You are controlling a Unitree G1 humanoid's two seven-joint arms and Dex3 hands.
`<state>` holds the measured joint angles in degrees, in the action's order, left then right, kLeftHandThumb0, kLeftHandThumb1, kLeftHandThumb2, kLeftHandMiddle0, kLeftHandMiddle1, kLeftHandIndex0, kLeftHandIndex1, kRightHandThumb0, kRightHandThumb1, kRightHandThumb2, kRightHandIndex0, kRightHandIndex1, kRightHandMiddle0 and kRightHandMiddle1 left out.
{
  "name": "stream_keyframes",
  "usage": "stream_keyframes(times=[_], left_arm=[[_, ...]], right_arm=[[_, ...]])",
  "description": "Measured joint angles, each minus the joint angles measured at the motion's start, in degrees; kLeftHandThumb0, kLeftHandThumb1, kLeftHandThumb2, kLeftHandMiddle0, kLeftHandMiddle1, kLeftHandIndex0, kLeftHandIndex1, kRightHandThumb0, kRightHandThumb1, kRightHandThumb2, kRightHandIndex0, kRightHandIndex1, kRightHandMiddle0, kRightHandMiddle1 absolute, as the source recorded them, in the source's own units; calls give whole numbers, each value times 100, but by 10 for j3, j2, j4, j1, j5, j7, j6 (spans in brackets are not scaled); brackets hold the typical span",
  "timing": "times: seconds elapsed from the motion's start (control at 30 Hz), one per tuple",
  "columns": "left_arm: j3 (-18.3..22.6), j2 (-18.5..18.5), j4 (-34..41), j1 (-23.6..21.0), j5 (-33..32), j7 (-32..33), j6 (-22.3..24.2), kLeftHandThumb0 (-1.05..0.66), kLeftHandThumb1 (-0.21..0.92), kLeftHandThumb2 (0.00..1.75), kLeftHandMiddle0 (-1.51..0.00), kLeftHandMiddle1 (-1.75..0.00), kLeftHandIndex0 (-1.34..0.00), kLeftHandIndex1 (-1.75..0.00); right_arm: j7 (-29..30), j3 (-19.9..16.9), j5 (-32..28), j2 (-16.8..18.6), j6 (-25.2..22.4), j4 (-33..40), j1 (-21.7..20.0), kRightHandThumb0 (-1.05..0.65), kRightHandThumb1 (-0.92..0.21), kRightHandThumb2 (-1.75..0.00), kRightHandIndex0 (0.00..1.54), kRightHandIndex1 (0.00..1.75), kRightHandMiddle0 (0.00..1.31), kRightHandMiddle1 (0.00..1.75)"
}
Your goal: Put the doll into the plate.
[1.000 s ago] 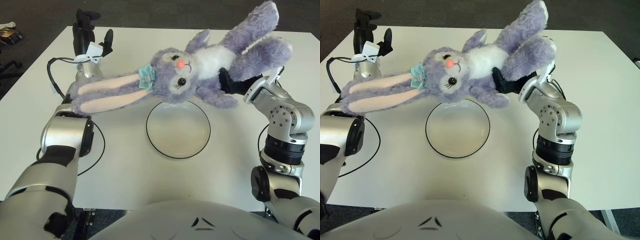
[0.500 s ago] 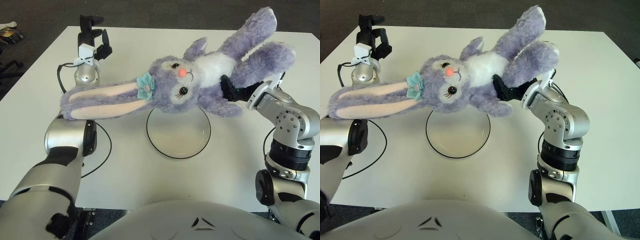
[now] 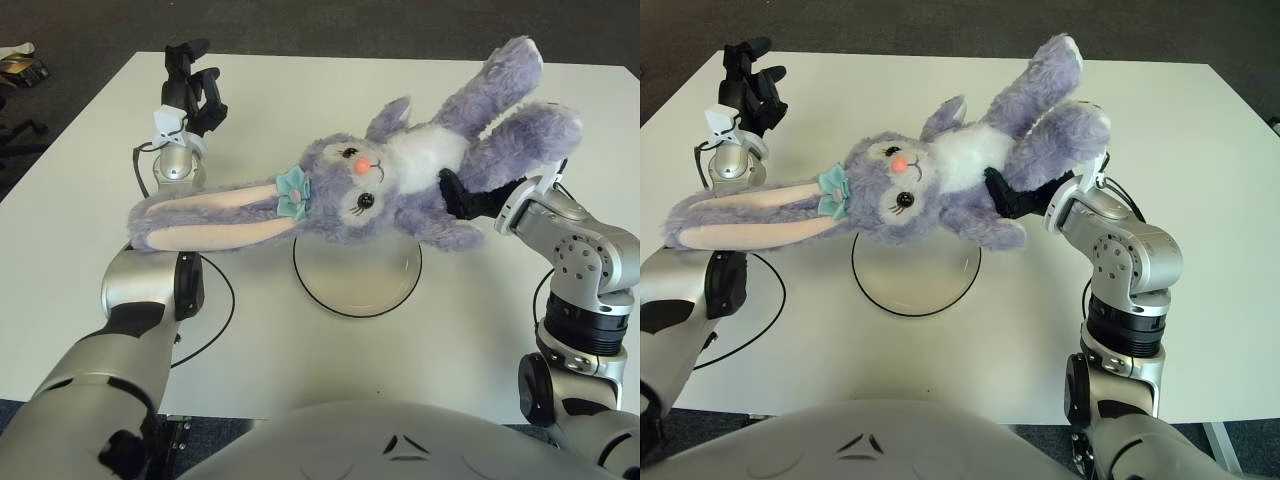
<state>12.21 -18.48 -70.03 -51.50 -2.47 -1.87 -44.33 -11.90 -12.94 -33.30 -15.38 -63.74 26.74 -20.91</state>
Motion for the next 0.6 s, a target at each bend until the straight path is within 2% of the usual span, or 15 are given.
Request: stream_keyframes(times=[0.3, 0.6], left_arm=[[1, 7, 6, 0, 0, -6, -33, -79, 92, 80, -19, -91, 0, -97], [4, 18, 11, 2, -7, -29, -60, -78, 92, 78, -14, -91, 0, -103]], right_arm=[[0, 12, 0, -4, -9, 14, 12, 0, -8, -143, 95, 124, 65, 175], [-2, 24, 1, -8, -9, 16, 26, 0, 1, -151, 101, 121, 72, 175]])
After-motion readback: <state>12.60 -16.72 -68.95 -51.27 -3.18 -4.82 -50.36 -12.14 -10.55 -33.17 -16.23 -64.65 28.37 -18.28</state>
